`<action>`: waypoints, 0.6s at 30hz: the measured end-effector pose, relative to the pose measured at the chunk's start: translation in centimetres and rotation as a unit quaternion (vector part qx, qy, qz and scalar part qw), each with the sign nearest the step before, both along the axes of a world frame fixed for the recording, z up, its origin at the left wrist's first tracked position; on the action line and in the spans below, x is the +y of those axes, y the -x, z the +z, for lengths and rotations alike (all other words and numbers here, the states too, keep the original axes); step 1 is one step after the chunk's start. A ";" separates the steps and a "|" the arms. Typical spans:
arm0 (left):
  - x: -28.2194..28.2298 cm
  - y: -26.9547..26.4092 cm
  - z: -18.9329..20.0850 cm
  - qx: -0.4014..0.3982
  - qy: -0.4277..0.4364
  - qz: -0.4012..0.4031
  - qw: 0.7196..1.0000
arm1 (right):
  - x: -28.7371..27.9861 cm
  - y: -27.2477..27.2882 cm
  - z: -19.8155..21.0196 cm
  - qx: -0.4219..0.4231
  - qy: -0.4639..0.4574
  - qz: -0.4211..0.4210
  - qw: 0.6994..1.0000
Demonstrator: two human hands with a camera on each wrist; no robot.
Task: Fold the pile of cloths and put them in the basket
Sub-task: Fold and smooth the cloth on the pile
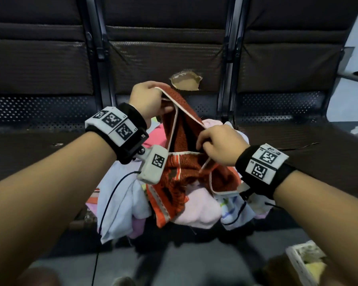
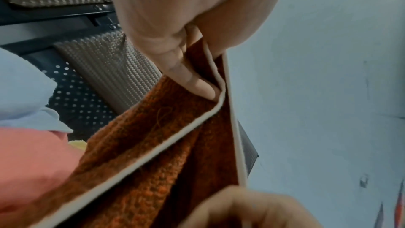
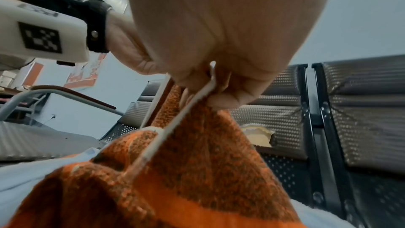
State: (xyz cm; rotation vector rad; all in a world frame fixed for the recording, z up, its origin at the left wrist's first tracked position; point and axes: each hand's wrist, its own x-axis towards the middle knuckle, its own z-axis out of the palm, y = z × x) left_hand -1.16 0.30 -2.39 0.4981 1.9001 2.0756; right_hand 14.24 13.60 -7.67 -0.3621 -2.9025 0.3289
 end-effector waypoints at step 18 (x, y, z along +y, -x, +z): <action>-1.0 0.1 -1.9 0.074 0.046 0.065 0.994 | -2.3 3.8 -0.3 0.178 0.454 -0.076 0.870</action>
